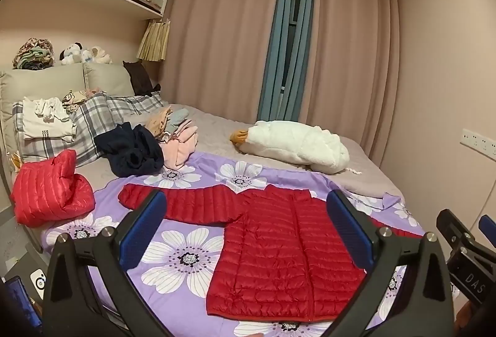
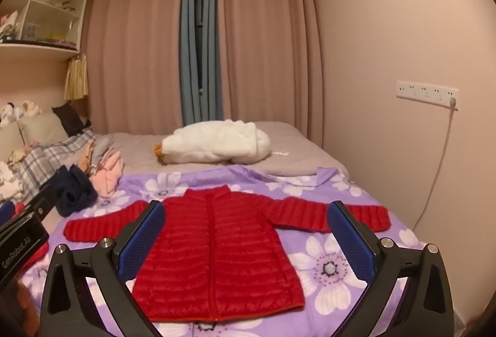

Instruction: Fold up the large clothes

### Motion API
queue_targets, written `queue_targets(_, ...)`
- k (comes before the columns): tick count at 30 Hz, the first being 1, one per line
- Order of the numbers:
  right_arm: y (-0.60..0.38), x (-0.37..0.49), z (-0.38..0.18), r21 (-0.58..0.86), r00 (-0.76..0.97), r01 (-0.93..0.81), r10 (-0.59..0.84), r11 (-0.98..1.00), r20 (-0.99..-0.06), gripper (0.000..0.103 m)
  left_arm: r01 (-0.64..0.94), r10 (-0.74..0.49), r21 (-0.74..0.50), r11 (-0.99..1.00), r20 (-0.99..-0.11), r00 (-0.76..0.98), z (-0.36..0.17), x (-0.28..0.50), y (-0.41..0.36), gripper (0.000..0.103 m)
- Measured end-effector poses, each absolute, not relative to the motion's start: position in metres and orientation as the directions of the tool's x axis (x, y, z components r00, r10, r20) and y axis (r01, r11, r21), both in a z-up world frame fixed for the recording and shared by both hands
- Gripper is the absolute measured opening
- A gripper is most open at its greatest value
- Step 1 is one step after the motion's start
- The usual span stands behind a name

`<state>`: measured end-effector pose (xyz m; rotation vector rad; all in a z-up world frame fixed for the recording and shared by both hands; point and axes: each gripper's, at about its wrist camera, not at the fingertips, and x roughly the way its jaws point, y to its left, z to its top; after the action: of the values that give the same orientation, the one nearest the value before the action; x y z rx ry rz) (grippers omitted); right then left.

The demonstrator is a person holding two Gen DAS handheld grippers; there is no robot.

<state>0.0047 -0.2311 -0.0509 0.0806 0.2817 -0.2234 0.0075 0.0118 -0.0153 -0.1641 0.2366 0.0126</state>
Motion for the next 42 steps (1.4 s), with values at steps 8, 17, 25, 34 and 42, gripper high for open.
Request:
queue_targets(8,-0.236,0.011,-0.062,0.078,0.935,0.236,-0.204,0.969,-0.291,0.103,-0.027,-0.009,-0.150,0.988,-0.236,0.972,-0.022,0.010,0.004,0.103)
queue_targets(17,-0.240,0.009,-0.070,0.103,0.941,0.208,-0.170,0.973,-0.293,0.103,-0.019,-0.019,-0.152,0.988,-0.244,0.970,-0.024,0.012,0.003,0.103)
queue_targets(25,-0.238,0.010,-0.073,0.090,0.940,0.198,-0.163,0.976,-0.298,0.103,-0.016,-0.019,-0.143,0.990,-0.237,0.971,-0.024,0.013,-0.002,0.103)
queue_targets(34,-0.242,0.012,-0.072,0.093,0.935,0.222,-0.185,0.971,-0.304,0.103,-0.028,-0.010,-0.158,0.987,-0.238,0.971,-0.023,0.015,-0.002,0.103)
queue_targets(42,-0.241,0.011,-0.071,0.098,0.936,0.221,-0.182,0.970,-0.301,0.103,-0.027,-0.011,-0.147,0.989,-0.251,0.968,-0.024,0.018,-0.005,0.103)
